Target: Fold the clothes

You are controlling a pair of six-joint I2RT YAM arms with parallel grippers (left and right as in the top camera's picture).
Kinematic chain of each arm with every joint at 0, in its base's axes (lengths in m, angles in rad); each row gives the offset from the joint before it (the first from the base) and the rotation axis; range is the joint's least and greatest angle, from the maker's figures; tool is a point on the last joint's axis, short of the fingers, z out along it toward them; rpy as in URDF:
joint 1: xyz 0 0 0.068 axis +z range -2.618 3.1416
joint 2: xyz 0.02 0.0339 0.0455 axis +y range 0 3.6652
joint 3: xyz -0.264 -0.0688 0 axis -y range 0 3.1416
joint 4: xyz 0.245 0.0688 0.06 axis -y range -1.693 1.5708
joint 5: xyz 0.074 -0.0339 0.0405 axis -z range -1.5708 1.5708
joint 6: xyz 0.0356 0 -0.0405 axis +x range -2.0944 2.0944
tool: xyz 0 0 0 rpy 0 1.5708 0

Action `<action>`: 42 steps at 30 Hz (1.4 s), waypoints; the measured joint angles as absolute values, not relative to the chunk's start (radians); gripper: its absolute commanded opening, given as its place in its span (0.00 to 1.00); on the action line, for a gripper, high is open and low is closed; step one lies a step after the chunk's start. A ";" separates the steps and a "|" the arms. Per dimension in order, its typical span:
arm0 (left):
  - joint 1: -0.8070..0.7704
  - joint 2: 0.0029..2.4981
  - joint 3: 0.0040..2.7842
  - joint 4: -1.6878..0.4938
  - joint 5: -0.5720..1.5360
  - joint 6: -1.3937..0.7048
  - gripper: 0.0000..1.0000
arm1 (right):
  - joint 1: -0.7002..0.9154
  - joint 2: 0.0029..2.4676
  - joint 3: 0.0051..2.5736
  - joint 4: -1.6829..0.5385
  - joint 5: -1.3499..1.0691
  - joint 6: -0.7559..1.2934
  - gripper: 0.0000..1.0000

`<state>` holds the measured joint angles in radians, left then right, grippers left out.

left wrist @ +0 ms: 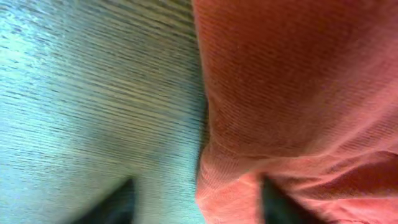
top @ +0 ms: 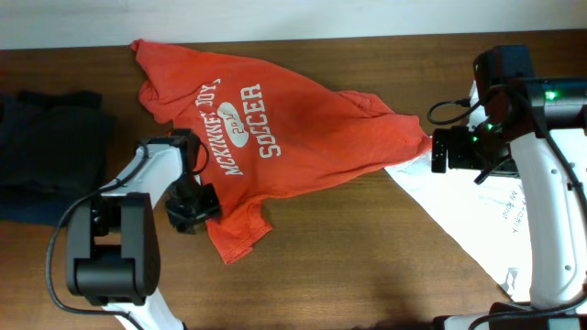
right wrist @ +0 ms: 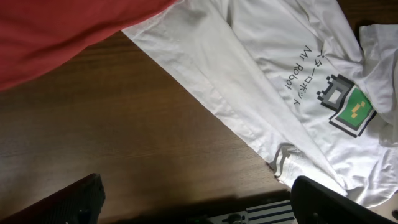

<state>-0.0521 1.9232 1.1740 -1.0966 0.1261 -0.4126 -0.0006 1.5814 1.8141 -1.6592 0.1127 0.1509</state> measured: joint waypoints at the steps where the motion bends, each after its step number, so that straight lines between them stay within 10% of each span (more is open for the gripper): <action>1: -0.050 1.923 1.174 -1.092 0.143 -0.411 0.77 | -0.001 1.581 1.814 -1.659 0.113 0.150 0.99; 6: -0.051 1.923 1.173 -1.041 0.180 -0.397 0.56 | -0.001 1.581 1.814 -1.658 0.113 0.150 0.99; 11: -0.085 1.922 1.150 -0.993 0.244 -0.382 0.00 | -0.001 1.581 1.814 -1.657 0.113 0.150 0.99; 23: 0.000 1.850 1.325 -1.321 0.091 -0.404 0.09 | -0.001 1.589 1.814 -1.645 0.113 0.150 0.99; 32: -0.419 1.859 1.393 -1.161 0.340 -0.421 0.02 | -0.001 1.589 1.814 -1.644 0.113 0.150 0.99; 37: -0.342 1.870 1.399 -1.301 0.202 -0.428 0.01 | -0.001 1.589 1.814 -1.644 0.113 0.151 0.99; 39: -0.218 1.850 1.400 -1.316 0.137 -0.428 0.06 | -0.001 1.589 1.814 -1.643 0.113 0.150 0.99; 42: -0.080 1.830 1.401 -1.290 0.098 -0.432 0.39 | -0.001 1.589 1.814 -1.643 0.113 0.150 0.99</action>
<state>-0.0799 1.8297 1.4006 -1.2896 0.0978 -0.4324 -0.0006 1.5894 1.8137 -1.6428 0.1131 0.1505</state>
